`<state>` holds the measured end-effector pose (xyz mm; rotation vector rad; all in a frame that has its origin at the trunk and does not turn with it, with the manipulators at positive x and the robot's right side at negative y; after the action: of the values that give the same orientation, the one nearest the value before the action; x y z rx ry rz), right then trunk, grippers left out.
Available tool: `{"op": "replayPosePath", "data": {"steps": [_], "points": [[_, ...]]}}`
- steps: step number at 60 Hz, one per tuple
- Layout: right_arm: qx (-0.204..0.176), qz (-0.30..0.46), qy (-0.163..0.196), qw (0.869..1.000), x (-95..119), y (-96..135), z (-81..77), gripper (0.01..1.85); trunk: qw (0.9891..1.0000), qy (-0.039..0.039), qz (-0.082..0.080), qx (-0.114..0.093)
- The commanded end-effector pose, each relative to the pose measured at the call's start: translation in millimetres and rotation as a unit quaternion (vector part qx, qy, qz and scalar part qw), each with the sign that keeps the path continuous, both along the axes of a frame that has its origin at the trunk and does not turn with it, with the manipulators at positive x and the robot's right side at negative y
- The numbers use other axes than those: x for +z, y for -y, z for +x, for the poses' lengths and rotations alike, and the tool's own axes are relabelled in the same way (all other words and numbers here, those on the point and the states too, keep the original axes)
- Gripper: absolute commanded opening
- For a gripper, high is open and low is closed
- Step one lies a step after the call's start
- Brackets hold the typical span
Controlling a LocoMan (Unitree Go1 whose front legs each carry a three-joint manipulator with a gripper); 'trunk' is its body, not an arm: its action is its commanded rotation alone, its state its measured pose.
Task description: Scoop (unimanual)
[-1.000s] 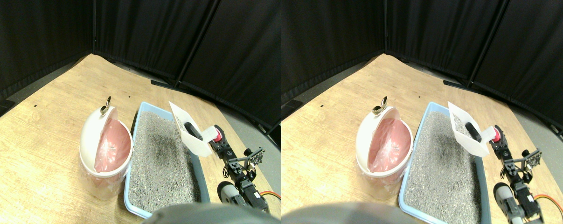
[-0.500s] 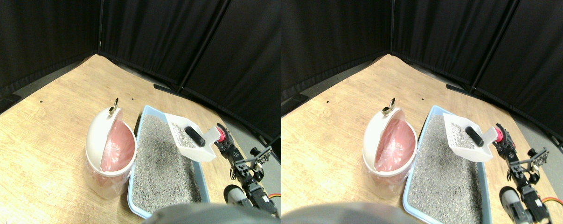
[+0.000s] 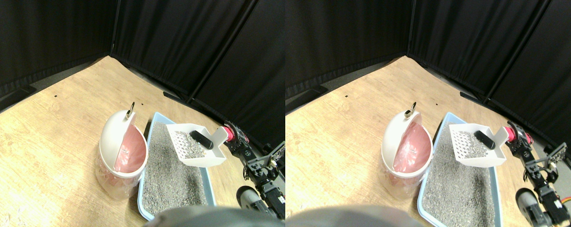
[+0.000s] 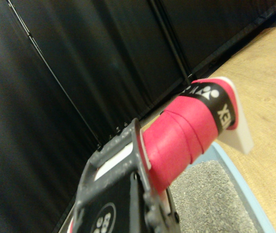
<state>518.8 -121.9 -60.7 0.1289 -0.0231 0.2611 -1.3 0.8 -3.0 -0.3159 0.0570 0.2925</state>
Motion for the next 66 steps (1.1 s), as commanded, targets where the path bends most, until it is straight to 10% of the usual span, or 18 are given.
{"op": "replayPosePath", "data": {"steps": [1, 66], "points": [[0.020, 0.000, 0.023, 1.000, 8.0, -8.5, 2.2, 0.06, 0.9998, -0.0063, -0.005, 0.016], [0.094, -0.119, 0.020, 0.988, -2.1, -58.6, 20.5, 0.06, 0.9966, -0.0150, -0.039, 0.070]]}}
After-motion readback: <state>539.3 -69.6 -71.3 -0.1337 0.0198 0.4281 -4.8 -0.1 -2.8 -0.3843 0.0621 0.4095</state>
